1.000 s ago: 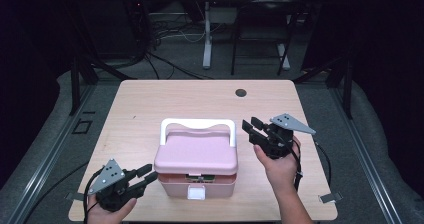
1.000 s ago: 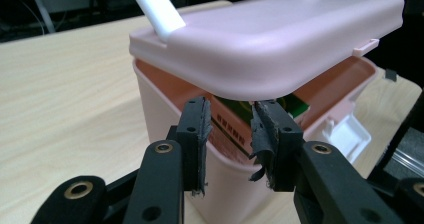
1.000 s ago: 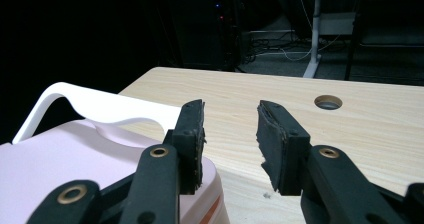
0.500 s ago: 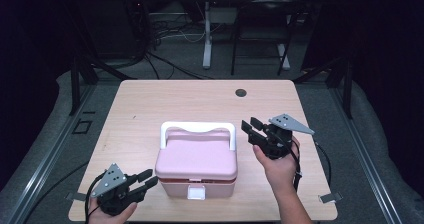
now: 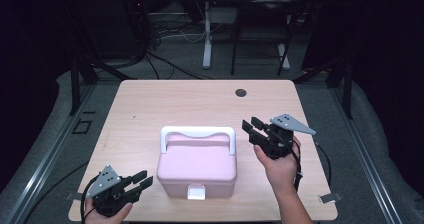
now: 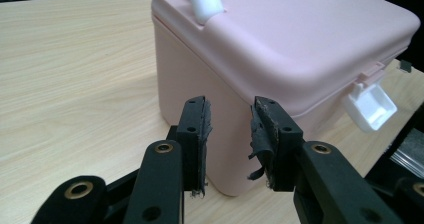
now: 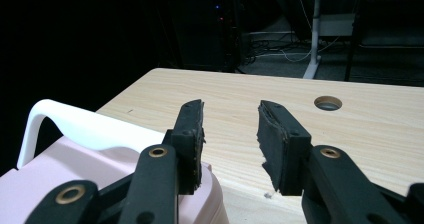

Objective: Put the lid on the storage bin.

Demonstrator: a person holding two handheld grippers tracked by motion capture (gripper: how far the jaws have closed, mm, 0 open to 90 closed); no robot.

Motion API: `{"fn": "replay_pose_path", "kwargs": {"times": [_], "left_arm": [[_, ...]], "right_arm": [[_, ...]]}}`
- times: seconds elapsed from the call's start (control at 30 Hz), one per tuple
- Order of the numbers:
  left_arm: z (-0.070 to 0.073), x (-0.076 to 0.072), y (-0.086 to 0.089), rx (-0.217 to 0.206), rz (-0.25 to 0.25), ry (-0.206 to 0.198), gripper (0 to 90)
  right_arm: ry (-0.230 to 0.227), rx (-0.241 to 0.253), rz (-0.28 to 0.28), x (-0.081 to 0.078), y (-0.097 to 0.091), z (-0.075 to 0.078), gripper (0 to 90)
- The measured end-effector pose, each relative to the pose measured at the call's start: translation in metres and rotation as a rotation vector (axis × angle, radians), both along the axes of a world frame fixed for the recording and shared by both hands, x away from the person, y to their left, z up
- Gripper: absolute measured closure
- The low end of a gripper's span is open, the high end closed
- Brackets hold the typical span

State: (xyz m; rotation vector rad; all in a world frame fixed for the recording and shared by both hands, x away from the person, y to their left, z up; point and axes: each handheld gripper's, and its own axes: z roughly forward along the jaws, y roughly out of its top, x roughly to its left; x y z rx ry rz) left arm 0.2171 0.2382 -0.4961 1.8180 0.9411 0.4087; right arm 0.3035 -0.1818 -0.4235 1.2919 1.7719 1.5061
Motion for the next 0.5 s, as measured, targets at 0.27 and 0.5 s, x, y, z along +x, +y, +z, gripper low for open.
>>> {"fn": "replay_pose_path", "kwargs": {"times": [0.27,0.5], "left_arm": [[-0.002,0.007,0.004,-0.001,0.029,-0.002,66.1],[-0.006,0.014,0.009,-0.01,0.065,0.001,60.1]], "right_arm": [[0.002,-0.002,-0.001,0.0,0.0,0.0,62.1],[0.005,0.0,-0.004,0.001,-0.001,-0.001,61.9]]}}
